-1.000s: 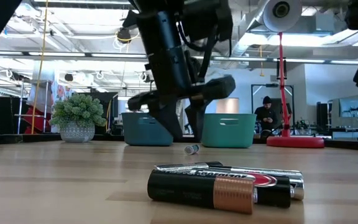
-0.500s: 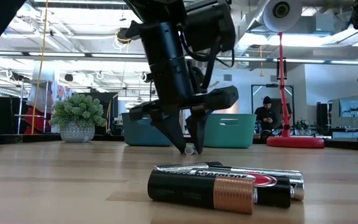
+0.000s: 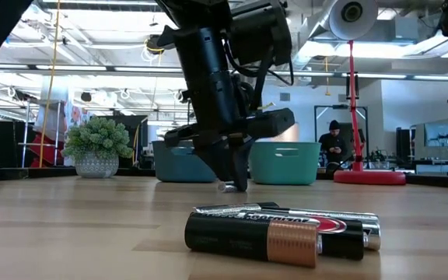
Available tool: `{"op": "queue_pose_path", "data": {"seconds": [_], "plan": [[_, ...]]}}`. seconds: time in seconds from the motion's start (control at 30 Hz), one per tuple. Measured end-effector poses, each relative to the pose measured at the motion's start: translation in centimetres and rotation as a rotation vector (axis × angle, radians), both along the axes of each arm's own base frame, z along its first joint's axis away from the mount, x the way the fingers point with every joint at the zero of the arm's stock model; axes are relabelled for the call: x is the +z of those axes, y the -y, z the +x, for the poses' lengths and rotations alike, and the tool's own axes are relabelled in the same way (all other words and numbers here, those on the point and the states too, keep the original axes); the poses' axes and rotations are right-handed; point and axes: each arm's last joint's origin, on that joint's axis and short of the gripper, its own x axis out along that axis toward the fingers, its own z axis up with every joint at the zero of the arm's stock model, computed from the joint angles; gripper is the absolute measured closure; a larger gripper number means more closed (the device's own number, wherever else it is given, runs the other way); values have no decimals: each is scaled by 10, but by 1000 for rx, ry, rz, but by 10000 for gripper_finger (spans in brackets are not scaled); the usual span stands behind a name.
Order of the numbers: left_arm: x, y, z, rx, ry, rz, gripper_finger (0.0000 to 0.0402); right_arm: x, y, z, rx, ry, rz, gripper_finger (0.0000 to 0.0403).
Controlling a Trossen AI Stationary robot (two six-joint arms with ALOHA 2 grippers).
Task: Sort batteries
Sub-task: Put the silver battery into the blue bin
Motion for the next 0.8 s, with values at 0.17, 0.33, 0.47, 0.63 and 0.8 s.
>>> {"op": "queue_pose_path", "data": {"seconds": [0.17, 0.33, 0.47, 0.63, 0.8], "plan": [[37, -17, -7, -117, 15, 41, 362, -4, -5, 4, -8, 4, 8, 287], [80, -42, -20, -232, 26, 120, 362, -21, -10, 10, -19, 62, 85, 287], [121, -72, -36, -293, 68, 198, 362, -44, -11, 17, -57, 144, 186, 287], [134, -127, -55, -315, -3, 222, 362, -60, -8, 31, -130, 207, 245, 287], [131, -176, -69, -374, -2, 184, 362, -64, -7, 49, -202, 227, 249, 287]]}}
